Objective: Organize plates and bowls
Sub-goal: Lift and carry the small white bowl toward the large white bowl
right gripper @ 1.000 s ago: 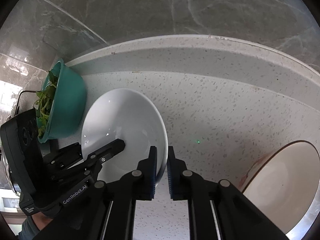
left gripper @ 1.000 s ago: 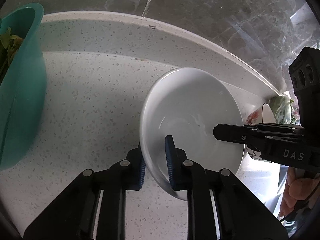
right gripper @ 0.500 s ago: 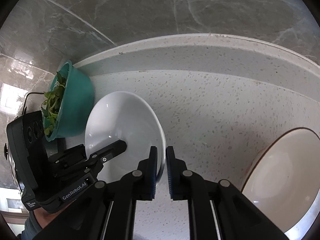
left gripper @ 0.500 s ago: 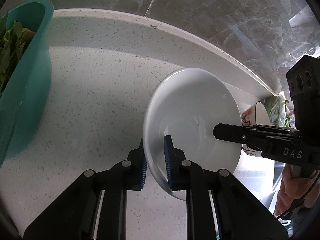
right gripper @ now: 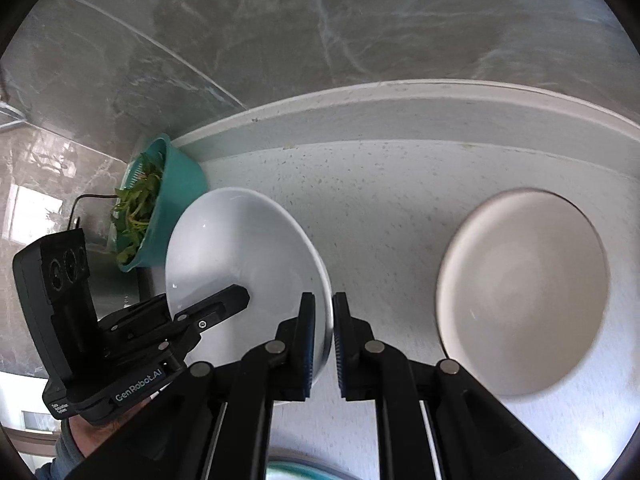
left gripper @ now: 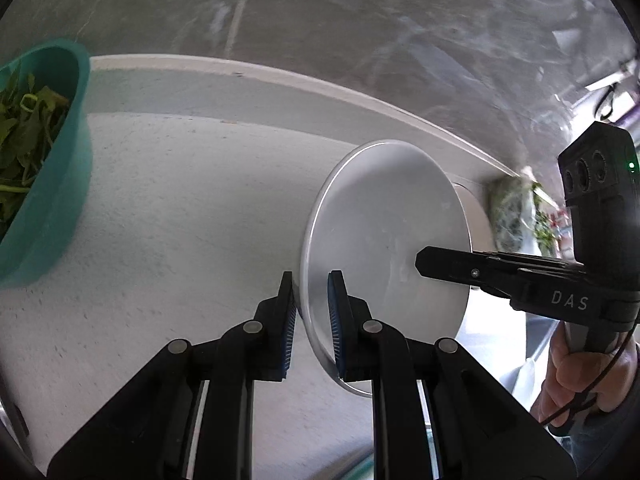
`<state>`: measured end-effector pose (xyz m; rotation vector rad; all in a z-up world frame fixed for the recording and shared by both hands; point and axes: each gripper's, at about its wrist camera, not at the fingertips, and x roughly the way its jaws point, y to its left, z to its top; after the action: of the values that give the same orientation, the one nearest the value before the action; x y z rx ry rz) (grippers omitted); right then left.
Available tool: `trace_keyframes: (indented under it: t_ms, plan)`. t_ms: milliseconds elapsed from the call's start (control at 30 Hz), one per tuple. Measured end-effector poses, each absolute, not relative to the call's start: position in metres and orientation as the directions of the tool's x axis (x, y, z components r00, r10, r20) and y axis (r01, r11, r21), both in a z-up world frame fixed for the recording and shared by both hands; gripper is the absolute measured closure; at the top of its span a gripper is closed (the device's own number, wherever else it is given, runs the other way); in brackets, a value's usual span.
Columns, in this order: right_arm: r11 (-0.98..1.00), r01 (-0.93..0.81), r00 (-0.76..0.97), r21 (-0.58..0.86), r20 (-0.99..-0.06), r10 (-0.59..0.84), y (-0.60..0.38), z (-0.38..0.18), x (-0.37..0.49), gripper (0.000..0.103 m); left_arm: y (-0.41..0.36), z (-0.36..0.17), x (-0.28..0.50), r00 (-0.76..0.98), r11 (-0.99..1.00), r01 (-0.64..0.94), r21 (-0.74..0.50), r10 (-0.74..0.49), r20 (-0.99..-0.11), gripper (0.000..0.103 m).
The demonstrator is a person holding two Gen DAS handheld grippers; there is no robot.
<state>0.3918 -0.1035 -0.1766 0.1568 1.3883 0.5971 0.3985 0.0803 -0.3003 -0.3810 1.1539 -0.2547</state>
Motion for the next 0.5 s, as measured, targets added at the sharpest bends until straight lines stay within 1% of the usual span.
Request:
trace_keyframes:
  t_ms: [500]
  plan:
    - [0.853, -0.204, 0.151, 0.481, -0.845, 0.513, -0.213, -0.131, 0.311, 0.091, -0.029, -0.251, 0.330, 0.324, 0.888, 0.181, -0.422, -0.459, -0.827, 0.089]
